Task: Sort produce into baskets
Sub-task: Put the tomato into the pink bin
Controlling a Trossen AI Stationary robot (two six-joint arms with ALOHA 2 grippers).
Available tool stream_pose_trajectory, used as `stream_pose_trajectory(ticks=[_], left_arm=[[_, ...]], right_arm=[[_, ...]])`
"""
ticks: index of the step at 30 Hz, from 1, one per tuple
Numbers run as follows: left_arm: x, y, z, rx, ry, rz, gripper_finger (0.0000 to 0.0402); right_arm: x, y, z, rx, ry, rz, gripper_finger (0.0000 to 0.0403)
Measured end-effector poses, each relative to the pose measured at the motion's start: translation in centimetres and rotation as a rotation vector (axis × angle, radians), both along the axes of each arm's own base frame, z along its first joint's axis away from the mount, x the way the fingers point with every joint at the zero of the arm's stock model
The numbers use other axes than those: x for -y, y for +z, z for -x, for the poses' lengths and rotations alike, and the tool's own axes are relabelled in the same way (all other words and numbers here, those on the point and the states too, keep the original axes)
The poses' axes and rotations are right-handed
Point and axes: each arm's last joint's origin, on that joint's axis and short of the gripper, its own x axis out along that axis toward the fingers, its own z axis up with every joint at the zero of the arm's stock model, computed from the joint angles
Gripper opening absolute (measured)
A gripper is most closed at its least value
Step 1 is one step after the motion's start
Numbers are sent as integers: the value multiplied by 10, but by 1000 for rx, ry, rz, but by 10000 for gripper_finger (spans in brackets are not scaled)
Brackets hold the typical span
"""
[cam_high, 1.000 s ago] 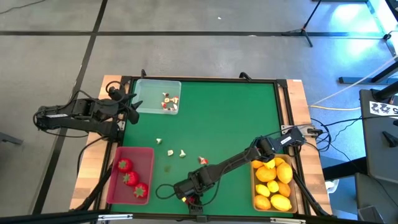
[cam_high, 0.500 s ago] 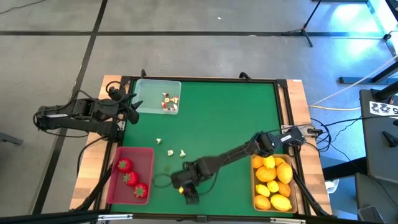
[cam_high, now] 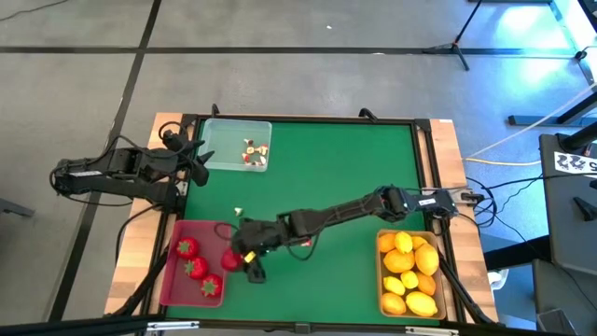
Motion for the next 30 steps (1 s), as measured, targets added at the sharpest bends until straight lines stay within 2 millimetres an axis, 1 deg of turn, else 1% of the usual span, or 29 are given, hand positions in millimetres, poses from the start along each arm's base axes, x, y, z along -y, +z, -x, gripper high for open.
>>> stream_pose_trajectory(ticks=[2, 4, 7, 9, 11, 12, 15, 17, 20, 22, 26, 30], left_arm=[[0, 0, 0, 1, 0, 0, 210], [0, 0, 0, 2, 0, 0, 210], [0, 1, 0, -1, -6, -9, 210], [0, 1, -1, -7, -14, -19, 210], [0, 2, -1, -8, -18, -26, 210], [0, 1, -1, -10, -19, -27, 210], [0, 2, -1, -9, -19, -27, 210], [0, 2, -1, -11, -21, -29, 210], [0, 2, -1, -14, -23, -32, 210], [0, 2, -1, -12, -24, -34, 210], [0, 2, -1, -14, -24, -36, 210], [0, 2, -1, -15, -24, -37, 210]], right_arm=[[7, 6, -6, 88, -5, 0, 270], [17, 7, -13, 166, -35, 17, 270], [29, 3, -23, 257, -51, 40, 270], [36, 0, -27, 282, -53, 40, 270], [42, -5, -33, 344, -55, 31, 270], [44, -8, -34, 345, -55, 30, 270], [51, -24, -42, 389, -61, 21, 271], [55, -36, -46, 383, -70, 6, 271], [55, -51, -48, 355, -66, 18, 271], [55, -55, -48, 354, -61, 62, 273], [55, -54, -48, 384, -79, 169, 292], [56, -47, -48, 406, -115, 197, 319]])
